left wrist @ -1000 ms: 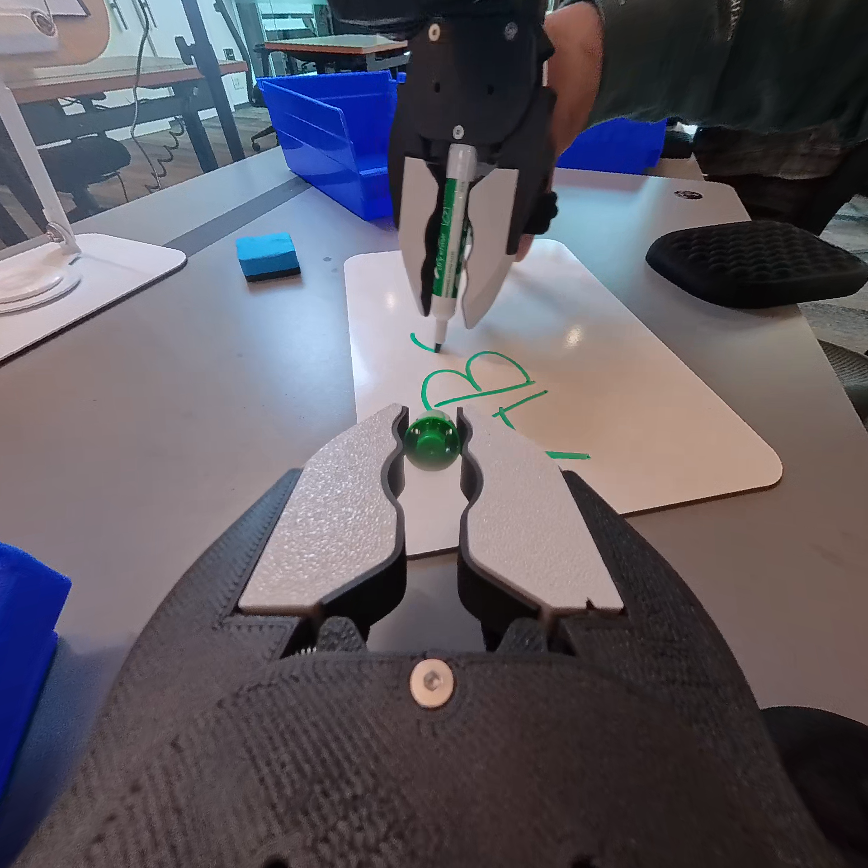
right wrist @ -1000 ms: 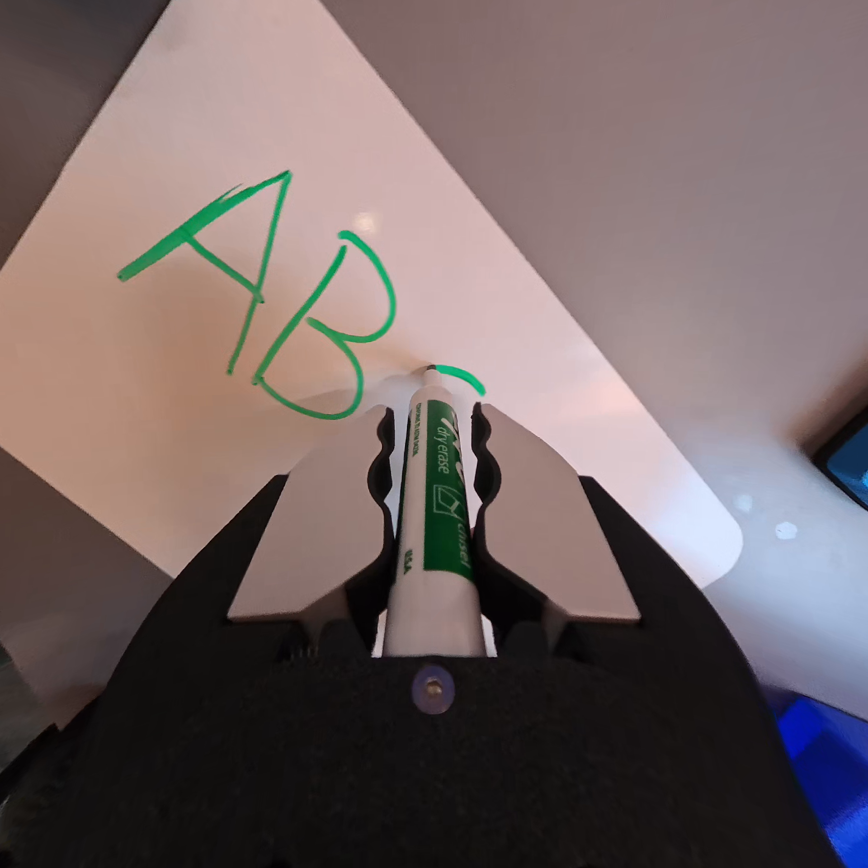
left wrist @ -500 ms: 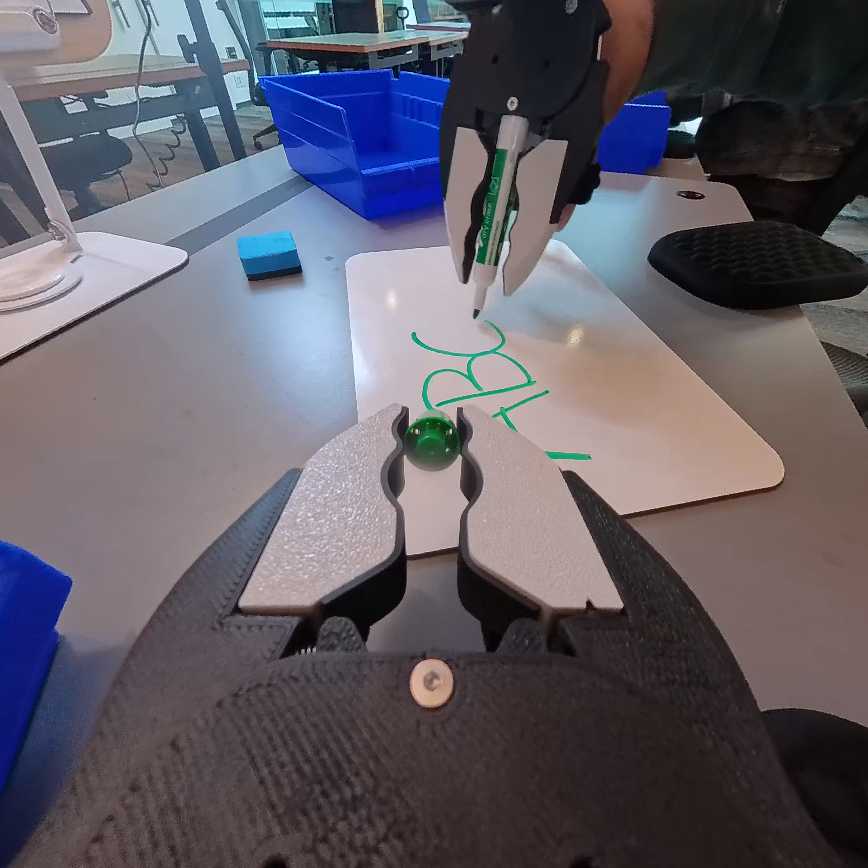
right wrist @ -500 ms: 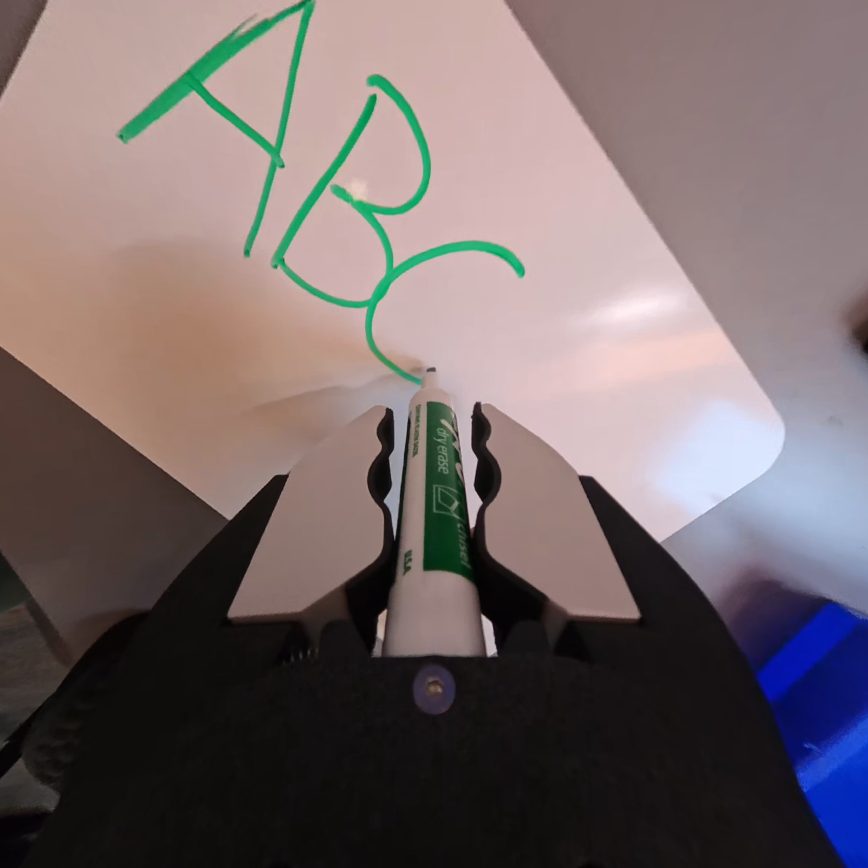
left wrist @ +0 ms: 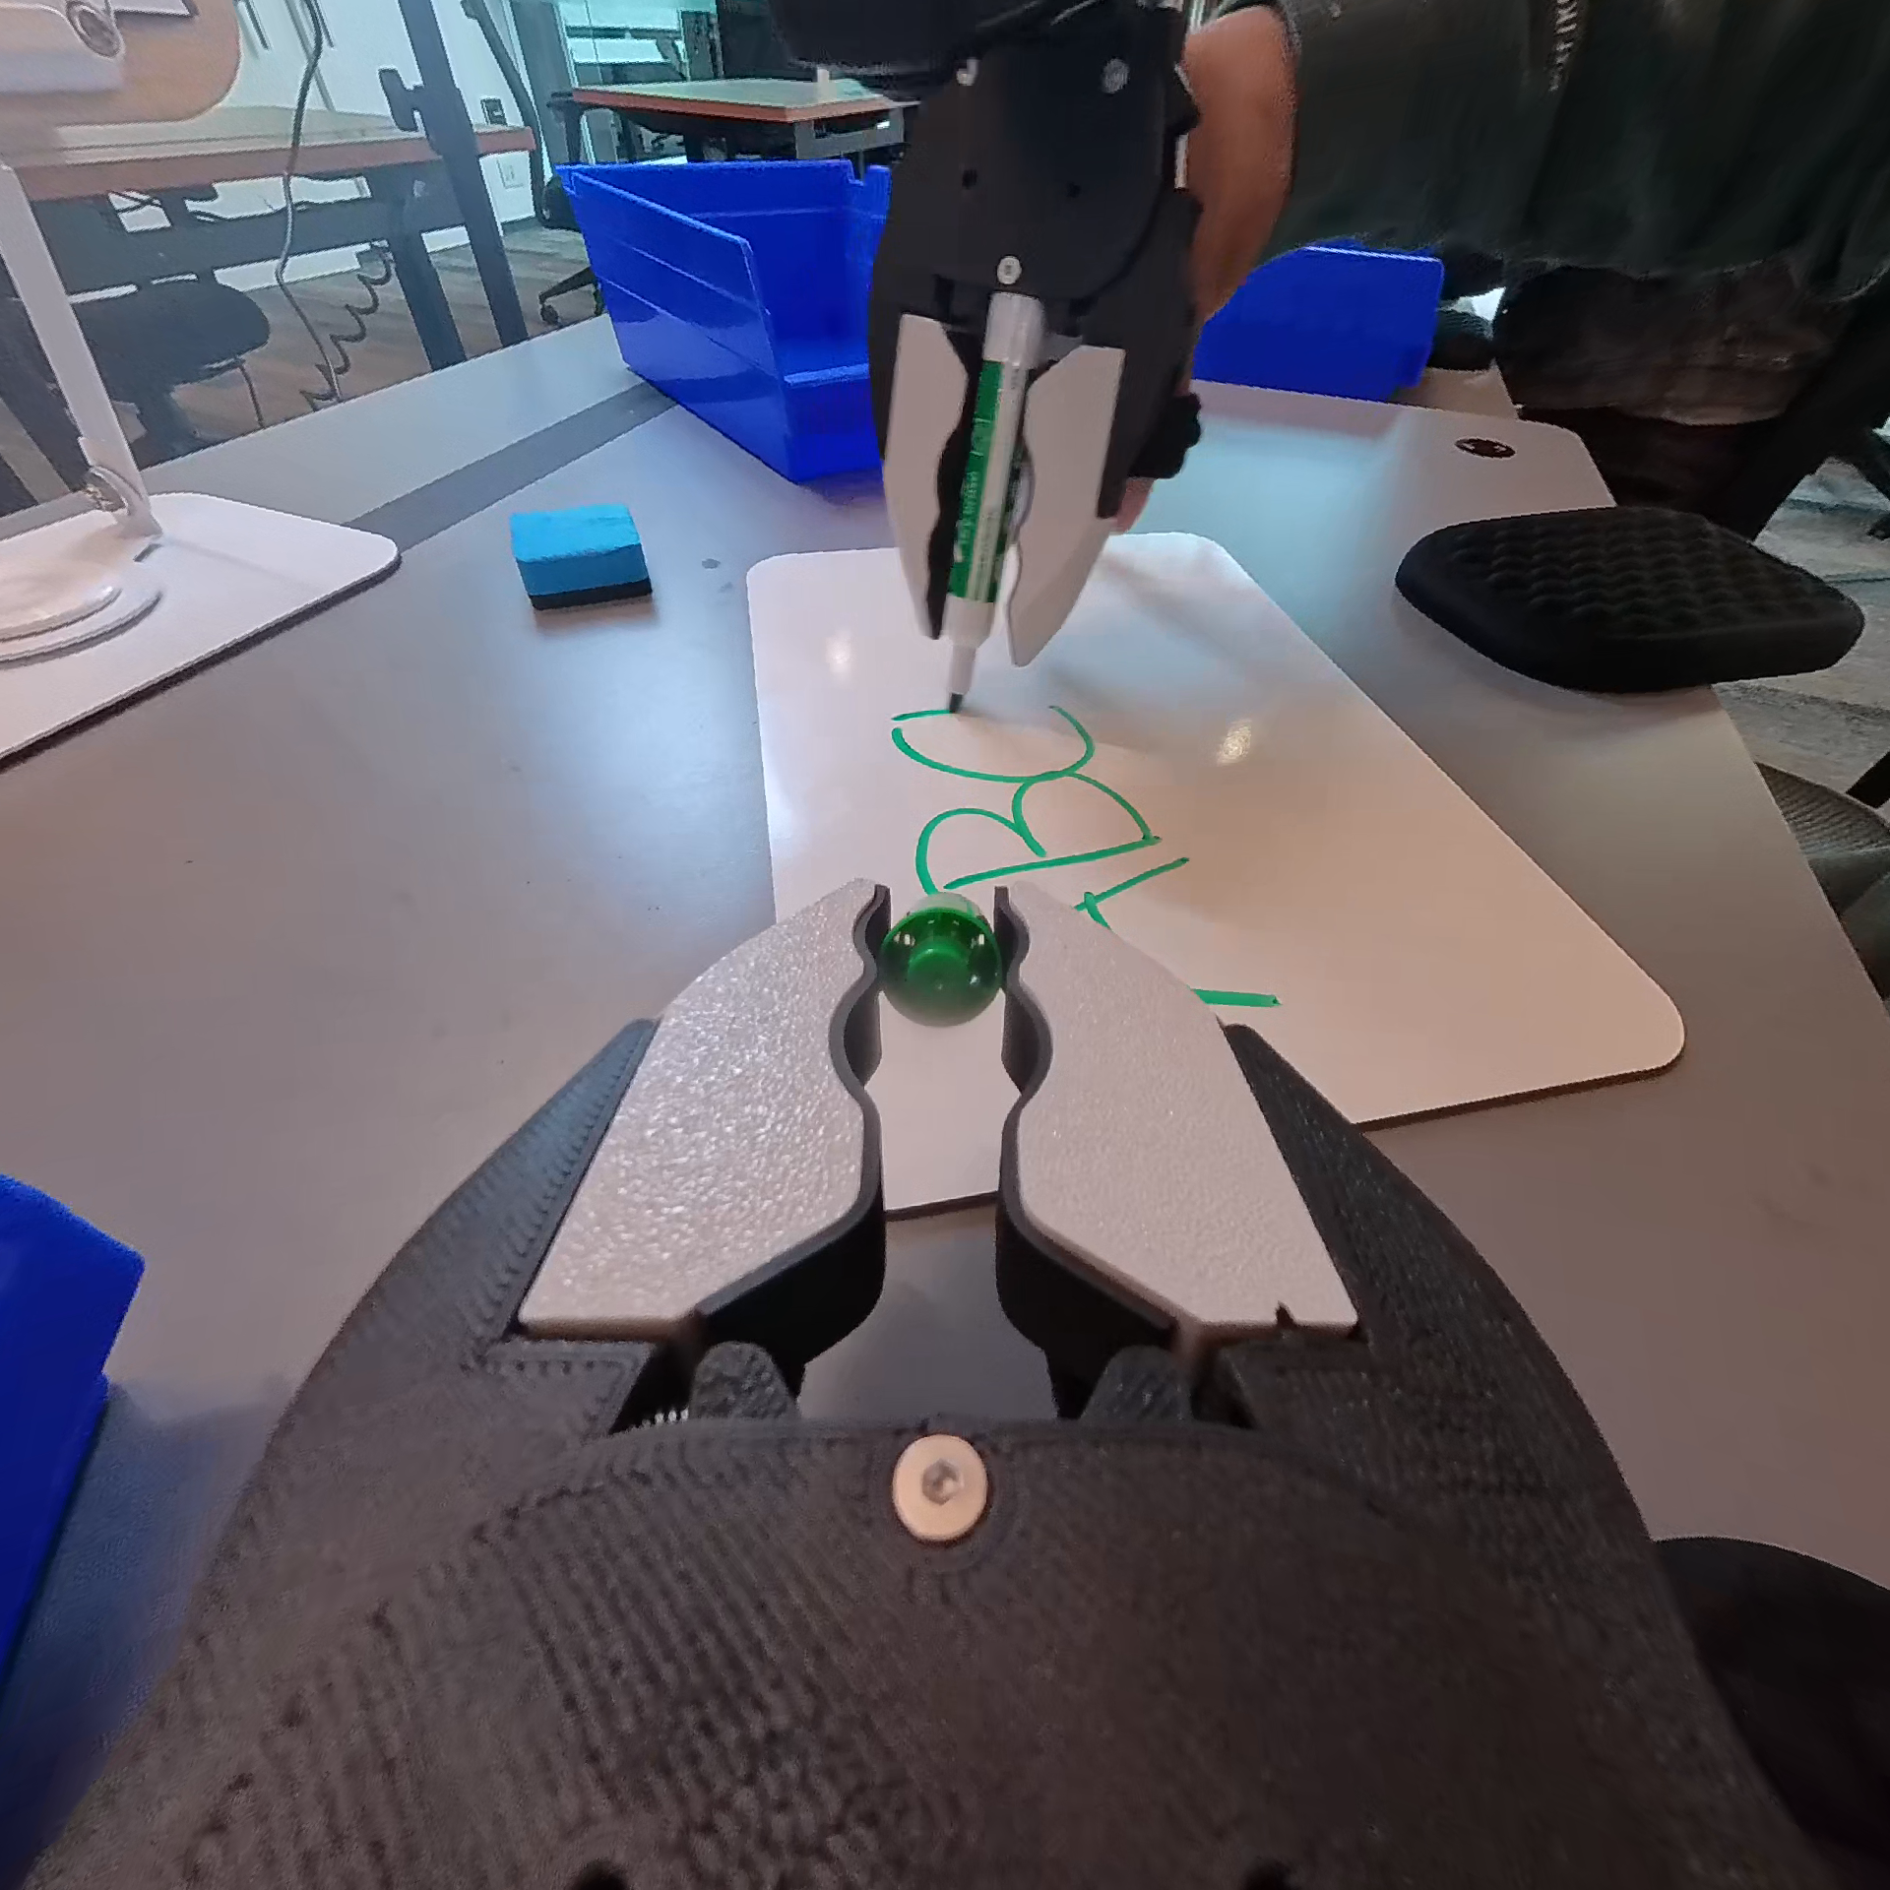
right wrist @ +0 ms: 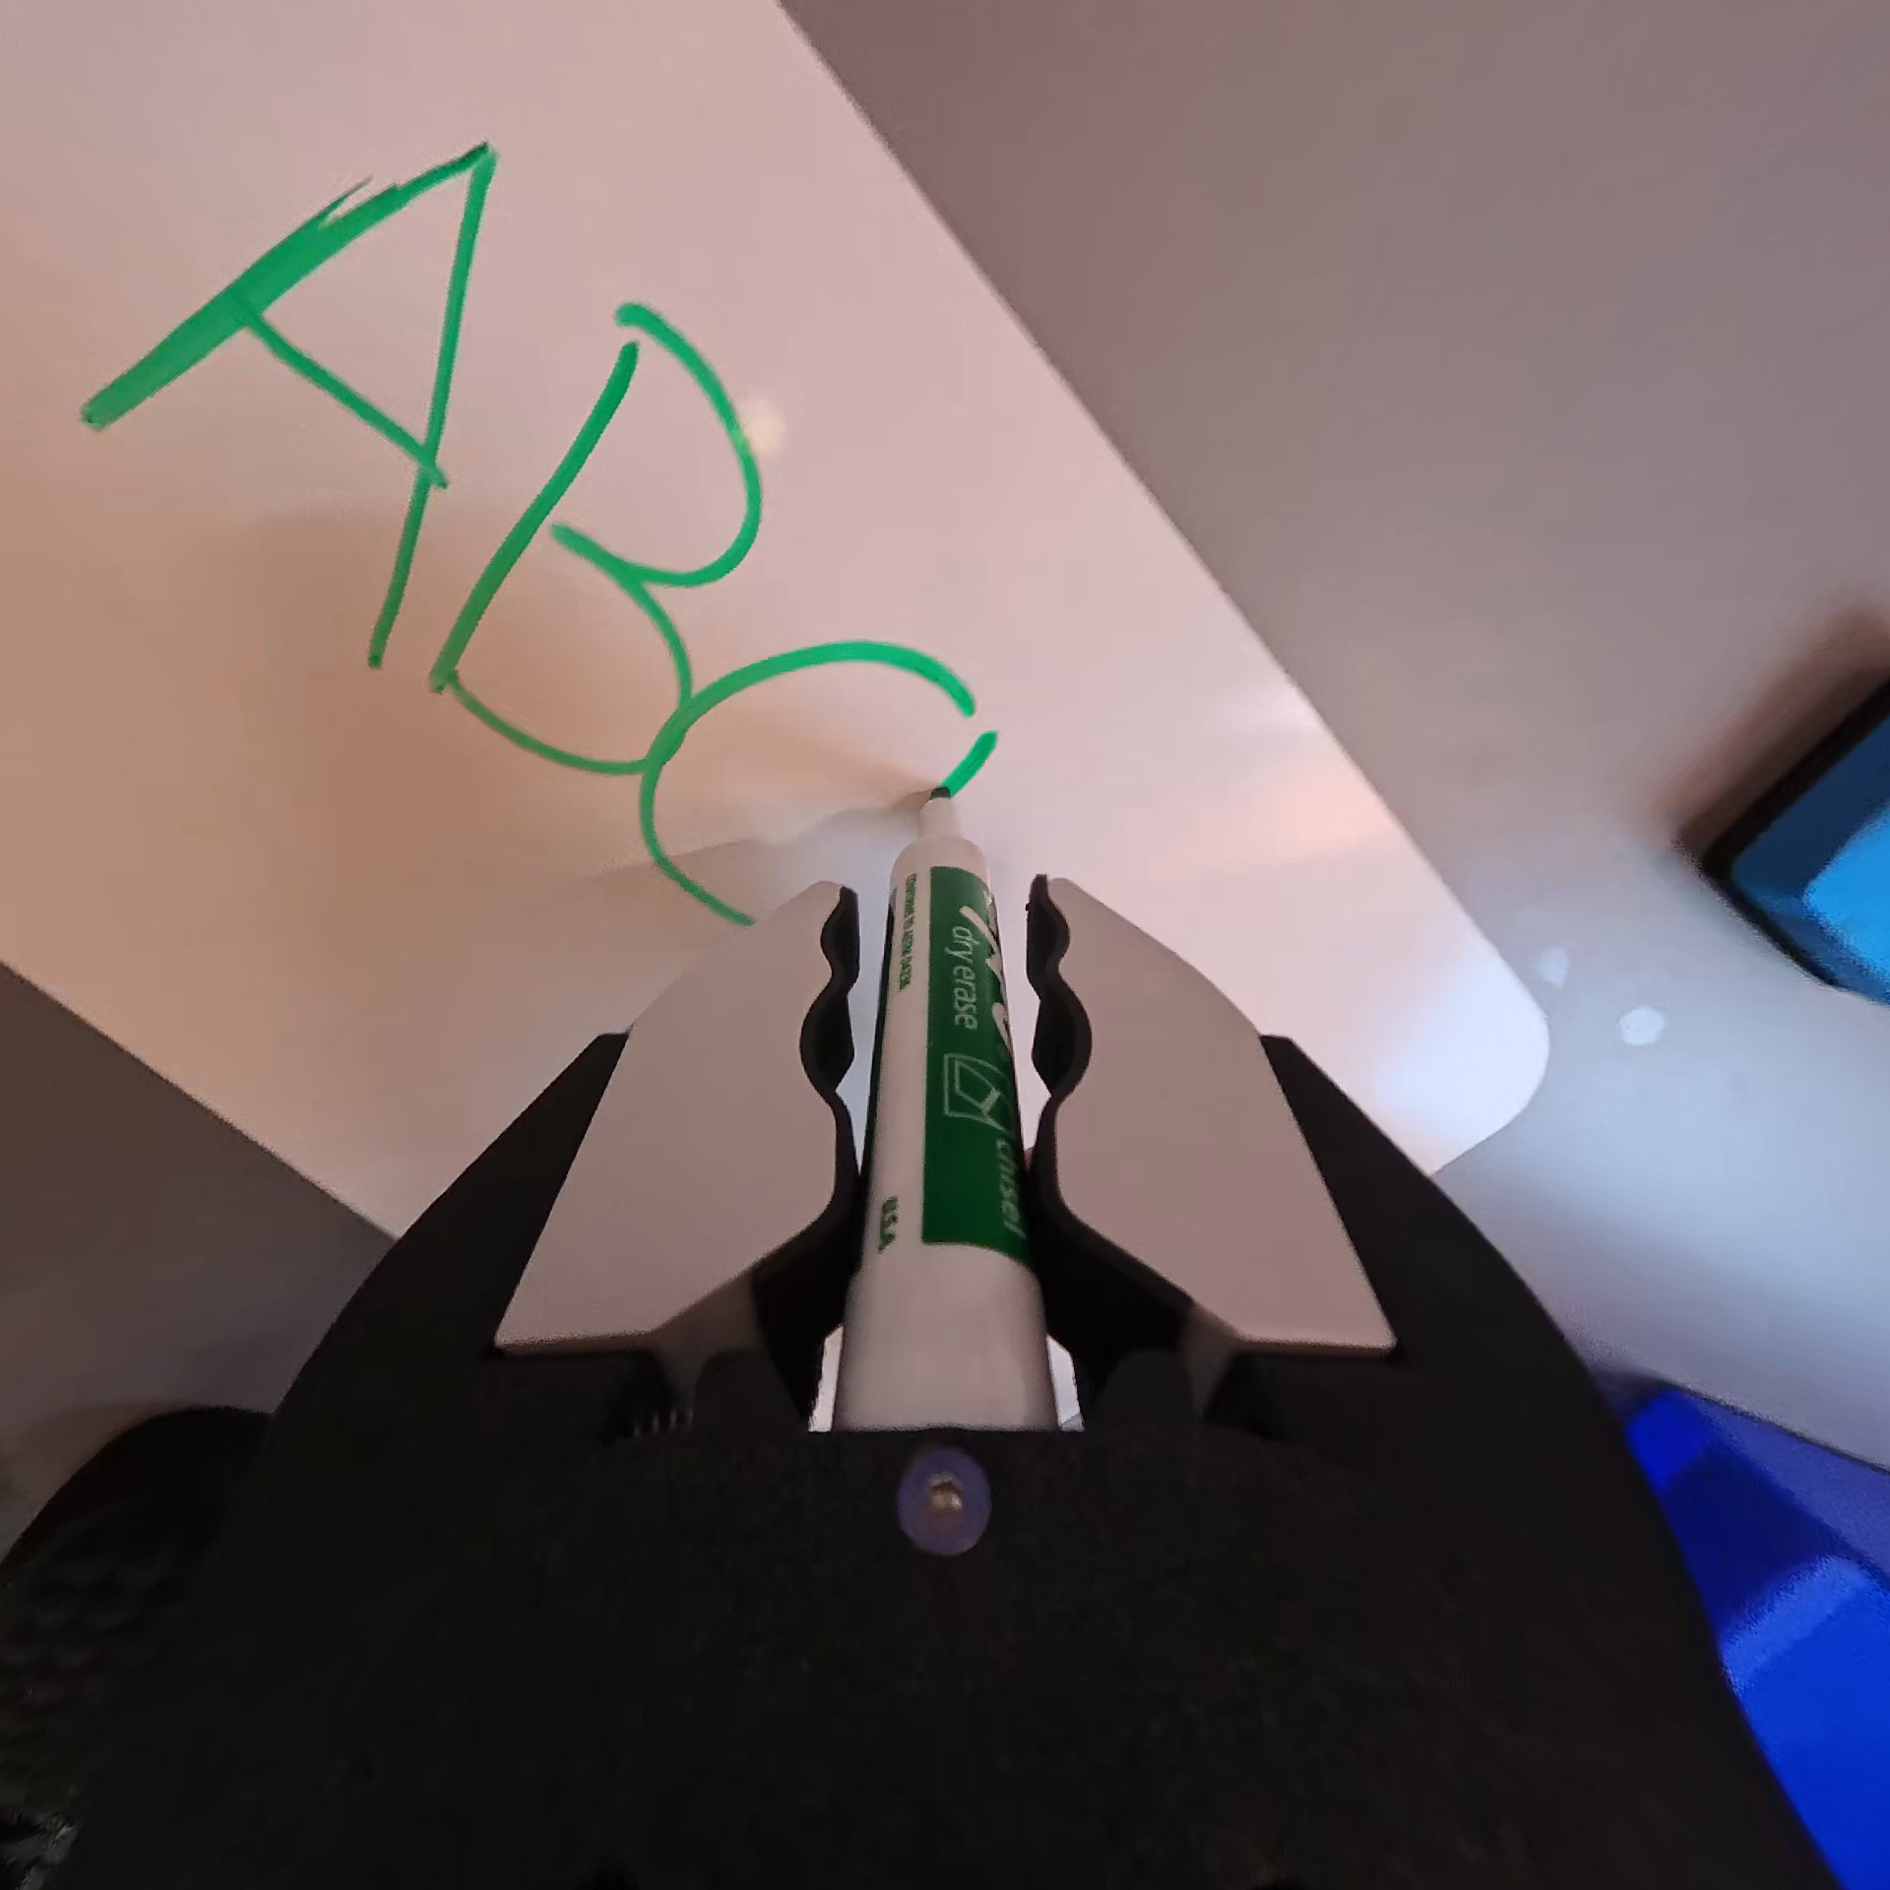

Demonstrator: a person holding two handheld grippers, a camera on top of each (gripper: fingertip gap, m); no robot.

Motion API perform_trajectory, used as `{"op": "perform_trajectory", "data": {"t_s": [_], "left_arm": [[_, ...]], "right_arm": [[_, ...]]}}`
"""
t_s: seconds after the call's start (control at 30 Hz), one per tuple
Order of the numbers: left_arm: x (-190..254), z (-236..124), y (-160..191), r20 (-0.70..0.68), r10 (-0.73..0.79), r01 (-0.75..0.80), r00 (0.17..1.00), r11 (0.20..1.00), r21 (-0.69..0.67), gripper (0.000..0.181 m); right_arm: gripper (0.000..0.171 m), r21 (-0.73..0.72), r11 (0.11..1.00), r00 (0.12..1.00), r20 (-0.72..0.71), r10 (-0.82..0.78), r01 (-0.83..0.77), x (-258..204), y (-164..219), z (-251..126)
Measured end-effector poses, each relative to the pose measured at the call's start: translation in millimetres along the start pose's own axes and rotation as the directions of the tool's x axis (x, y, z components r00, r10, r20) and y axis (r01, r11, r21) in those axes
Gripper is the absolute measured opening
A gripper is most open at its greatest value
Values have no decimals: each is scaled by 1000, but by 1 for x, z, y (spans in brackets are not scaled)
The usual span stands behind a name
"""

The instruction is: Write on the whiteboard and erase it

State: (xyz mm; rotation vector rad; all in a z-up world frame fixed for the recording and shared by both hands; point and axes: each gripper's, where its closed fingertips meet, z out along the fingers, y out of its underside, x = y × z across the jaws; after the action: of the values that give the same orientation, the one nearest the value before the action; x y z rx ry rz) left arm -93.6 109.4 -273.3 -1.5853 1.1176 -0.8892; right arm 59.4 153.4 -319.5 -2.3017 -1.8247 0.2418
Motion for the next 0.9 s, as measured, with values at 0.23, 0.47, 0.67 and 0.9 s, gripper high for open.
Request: {"op": "perform_trajectory", "data": {"t_s": [0.23,0.47,0.67,0.9], "left_arm": [[-1,1,0,0,-3,3,1000,1000,-1,19],[-1,0,0,3,-2,2,1000,1000,4,19],[-1,0,0,-5,-10,10,1000,1000,5,19],[-1,-1,-1,-6,-15,15,1000,1000,7,19]], "right_arm": [[33,-42,999,999,44,13,-11,-33,31,-9],[33,56,998,1000,-13,8,-7,3,-7,-3],[33,67,998,1000,-28,-9,11,15,-17,5],[33,7,999,997,-56,53,-52,24,24,-6]]}}
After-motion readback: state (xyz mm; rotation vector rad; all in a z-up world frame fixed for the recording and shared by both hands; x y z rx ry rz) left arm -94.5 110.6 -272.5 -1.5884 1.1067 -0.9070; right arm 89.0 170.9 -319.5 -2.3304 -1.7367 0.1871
